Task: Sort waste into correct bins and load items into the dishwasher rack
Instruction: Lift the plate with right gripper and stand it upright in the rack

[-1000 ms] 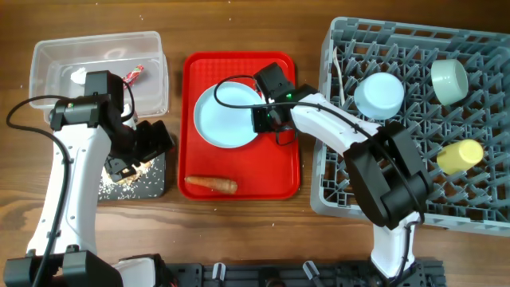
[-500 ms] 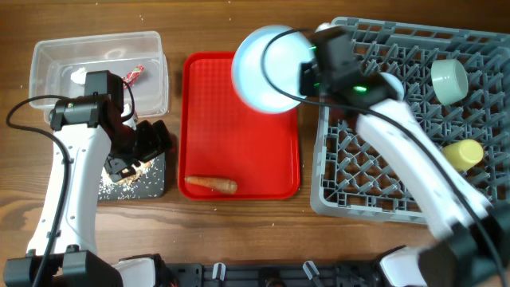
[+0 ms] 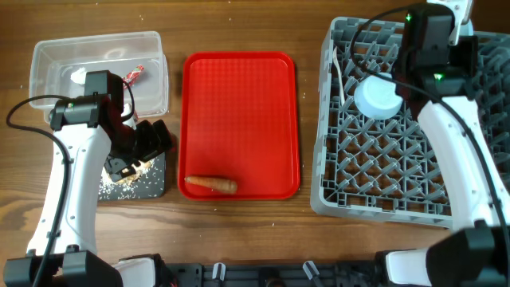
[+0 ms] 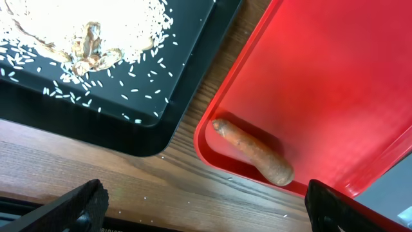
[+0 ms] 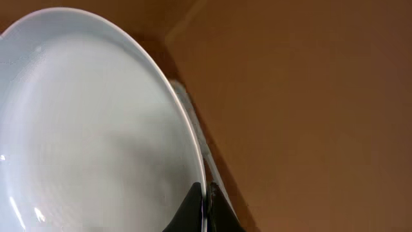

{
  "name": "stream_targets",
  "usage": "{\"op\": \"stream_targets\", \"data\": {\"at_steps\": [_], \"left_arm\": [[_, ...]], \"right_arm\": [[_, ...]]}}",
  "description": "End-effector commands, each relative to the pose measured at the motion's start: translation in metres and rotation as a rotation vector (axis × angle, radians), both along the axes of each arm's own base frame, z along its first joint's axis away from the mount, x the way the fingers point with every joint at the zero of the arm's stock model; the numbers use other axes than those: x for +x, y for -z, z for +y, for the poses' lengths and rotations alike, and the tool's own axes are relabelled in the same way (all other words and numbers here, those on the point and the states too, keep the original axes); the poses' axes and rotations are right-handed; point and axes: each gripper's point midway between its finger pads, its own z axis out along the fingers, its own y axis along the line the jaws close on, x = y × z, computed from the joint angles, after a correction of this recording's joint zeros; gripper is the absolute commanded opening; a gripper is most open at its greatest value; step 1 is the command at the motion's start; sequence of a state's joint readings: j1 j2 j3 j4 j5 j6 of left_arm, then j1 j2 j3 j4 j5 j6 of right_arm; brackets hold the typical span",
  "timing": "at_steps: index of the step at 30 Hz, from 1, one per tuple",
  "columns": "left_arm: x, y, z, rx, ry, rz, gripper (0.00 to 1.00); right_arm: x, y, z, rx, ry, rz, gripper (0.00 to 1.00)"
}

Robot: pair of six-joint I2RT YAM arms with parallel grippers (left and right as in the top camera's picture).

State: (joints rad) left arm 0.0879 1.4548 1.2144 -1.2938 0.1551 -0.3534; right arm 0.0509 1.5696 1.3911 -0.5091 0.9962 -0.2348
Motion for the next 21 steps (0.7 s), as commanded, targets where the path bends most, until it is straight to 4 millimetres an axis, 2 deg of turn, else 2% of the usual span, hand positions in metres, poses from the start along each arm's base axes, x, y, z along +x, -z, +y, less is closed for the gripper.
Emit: {"op": "stream_targets", "data": {"at_steps": [1, 6, 8, 10, 12, 13, 17, 20, 21], "left_arm": [[-0.001, -0.001, 0.001, 0.000, 0.003, -0.006, 0.99], [-0.001, -0.001, 0.001, 0.000, 0.002, -0.007, 0.99], [-0.001, -0.001, 0.001, 0.000, 0.002, -0.007, 0.99], [0.000, -0.001, 0.001, -0.001, 0.002, -0.007, 0.99], [-0.001, -0.001, 0.001, -0.001, 0.002, -0.007, 1.00], [-0.001, -0.001, 0.001, -0.001, 0.002, -0.005, 0.99], [-0.001, -0.001, 0.001, -0.001, 0.000, -0.004, 1.00], [-0.001, -0.001, 0.001, -0.001, 0.000, -0.004, 1.00], [-0.001, -0.001, 0.001, -0.001, -0.001, -0.004, 1.00]], "right_arm": [[0.005, 0.024, -0.021, -0.020, 0.075, 0.061, 0.04], [0.023, 0.068, -0.015, 0.031, 0.041, 0.131, 0.04], [0.033, 0.084, -0.002, 0.106, -0.024, 0.139, 0.04], [0.044, 0.084, 0.012, 0.133, -0.073, 0.107, 0.04], [0.058, 0.073, 0.026, 0.130, -0.109, 0.028, 0.62], [0.058, 0.071, 0.029, 0.127, -0.117, 0.027, 0.70], [0.049, 0.058, 0.029, 0.125, -0.111, 0.015, 0.80], [0.033, 0.022, 0.029, 0.149, -0.114, -0.067, 0.85], [0.028, 0.013, 0.032, 0.176, -0.131, -0.093, 0.89]]}}
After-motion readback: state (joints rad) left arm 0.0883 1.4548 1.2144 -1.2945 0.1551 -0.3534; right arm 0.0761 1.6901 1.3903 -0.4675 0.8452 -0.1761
